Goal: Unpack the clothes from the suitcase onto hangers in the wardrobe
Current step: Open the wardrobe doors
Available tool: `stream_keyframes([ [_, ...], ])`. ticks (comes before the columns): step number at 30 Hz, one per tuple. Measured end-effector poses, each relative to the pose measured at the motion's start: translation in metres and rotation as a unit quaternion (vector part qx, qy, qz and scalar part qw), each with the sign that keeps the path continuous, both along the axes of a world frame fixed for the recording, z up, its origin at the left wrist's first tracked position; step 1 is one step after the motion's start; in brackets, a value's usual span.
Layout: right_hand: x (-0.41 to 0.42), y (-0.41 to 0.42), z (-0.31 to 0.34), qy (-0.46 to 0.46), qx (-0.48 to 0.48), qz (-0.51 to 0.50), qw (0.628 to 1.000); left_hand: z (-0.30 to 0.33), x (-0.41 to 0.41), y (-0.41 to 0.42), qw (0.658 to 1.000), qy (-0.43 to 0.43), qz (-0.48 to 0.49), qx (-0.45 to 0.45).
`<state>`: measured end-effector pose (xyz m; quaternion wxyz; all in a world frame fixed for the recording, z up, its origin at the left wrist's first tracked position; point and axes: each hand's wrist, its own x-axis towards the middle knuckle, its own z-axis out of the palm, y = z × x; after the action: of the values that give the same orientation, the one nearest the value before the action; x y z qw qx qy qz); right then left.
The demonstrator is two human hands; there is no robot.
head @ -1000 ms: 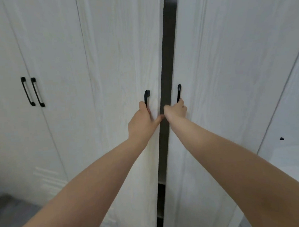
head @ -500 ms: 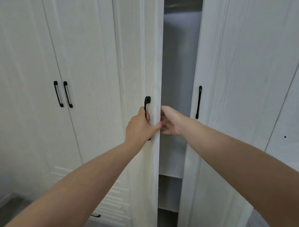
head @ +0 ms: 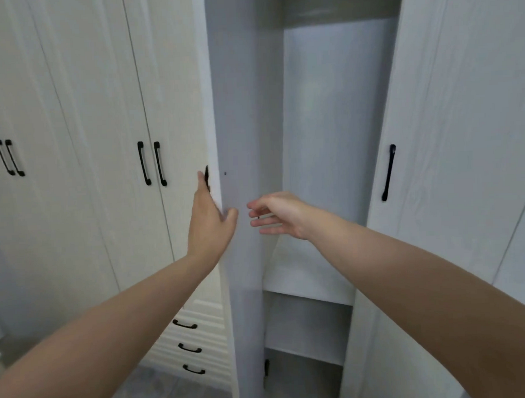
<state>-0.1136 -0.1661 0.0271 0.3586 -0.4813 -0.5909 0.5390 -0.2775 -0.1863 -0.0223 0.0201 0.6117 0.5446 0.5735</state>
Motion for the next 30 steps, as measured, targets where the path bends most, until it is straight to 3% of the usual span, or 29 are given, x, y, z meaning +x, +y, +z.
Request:
stream_keyframes([
  [5, -0.006, 0.004, 0.002, -0.013, 0.006, -0.012, 1.0, -0.002, -0.028, -0.004, 0.998, -0.053, 0.022, 0.001],
  [8, -0.001, 0.014, 0.004, -0.017, 0.012, -0.034, 0.999, 0.003, -0.022, -0.009, 0.984, 0.105, 0.088, 0.116],
  [10, 0.007, 0.024, 0.006, -0.017, 0.021, -0.061, 0.998, 0.008, 0.001, -0.007, 0.958, 0.231, 0.034, 0.167],
  [14, 0.04, 0.049, 0.008, -0.016, 0.052, -0.164, 0.985, 0.015, 0.051, 0.014, 0.934, 0.338, -0.012, 0.118],
  [20, 0.137, 0.074, 0.011, -0.107, 0.09, -0.268, 0.953, 0.035, 0.132, 0.076, 0.942, 0.329, -0.044, 0.037],
  [25, 0.235, 0.081, 0.022, -0.081, 0.077, -0.309, 0.945, 0.048, 0.221, 0.132, 0.944, 0.302, -0.129, -0.001],
  [30, 0.319, 0.076, 0.027, -0.066, 0.069, -0.326, 0.94, 0.04, 0.308, 0.176, 0.953, 0.208, -0.2, -0.089],
])
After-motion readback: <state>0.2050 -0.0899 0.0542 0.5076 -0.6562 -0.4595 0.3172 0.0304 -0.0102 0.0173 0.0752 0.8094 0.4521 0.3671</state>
